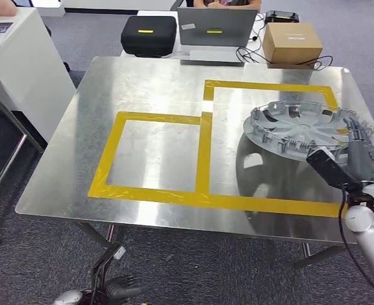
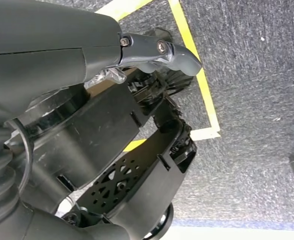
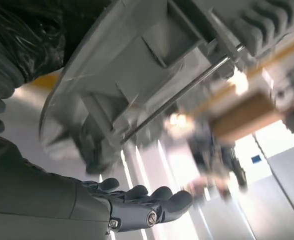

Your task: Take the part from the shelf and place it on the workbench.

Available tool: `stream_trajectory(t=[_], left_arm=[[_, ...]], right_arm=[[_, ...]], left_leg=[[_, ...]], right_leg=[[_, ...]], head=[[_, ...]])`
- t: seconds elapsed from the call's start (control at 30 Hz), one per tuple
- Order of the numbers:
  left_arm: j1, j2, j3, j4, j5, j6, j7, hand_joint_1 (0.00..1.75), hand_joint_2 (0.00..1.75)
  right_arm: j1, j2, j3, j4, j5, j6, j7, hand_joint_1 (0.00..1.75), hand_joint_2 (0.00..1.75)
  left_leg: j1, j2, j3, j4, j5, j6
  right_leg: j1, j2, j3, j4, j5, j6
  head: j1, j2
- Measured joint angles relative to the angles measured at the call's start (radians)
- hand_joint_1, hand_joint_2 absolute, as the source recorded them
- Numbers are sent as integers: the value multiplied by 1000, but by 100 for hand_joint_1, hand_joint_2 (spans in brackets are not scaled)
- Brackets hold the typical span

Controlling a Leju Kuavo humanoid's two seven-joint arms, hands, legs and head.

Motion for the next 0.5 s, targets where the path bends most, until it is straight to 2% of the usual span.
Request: stream_trajectory(t=[0.07,0.13,0.5], left_arm=[[3,0,0,-1,6,0,-5,0,175],[5,1,-1,-1,9,0,-8,0,175],[6,2,-2,-1,13,0,-10,0,175]], right_arm=[[5,7,-13,-15,-77,100,15,0,175],[8,11,-20,-29,-105,138,21,0,175],[12,20,-40,-50,-120,159,25,0,175]], left_leg=[[0,0,0,0,0,0],[0,0,0,0,0,0],[0,0,0,0,0,0]], right_leg=[[0,0,0,0,0,0],[0,0,0,0,0,0],[0,0,0,0,0,0]], head=[[0,0],[0,0],[0,0]])
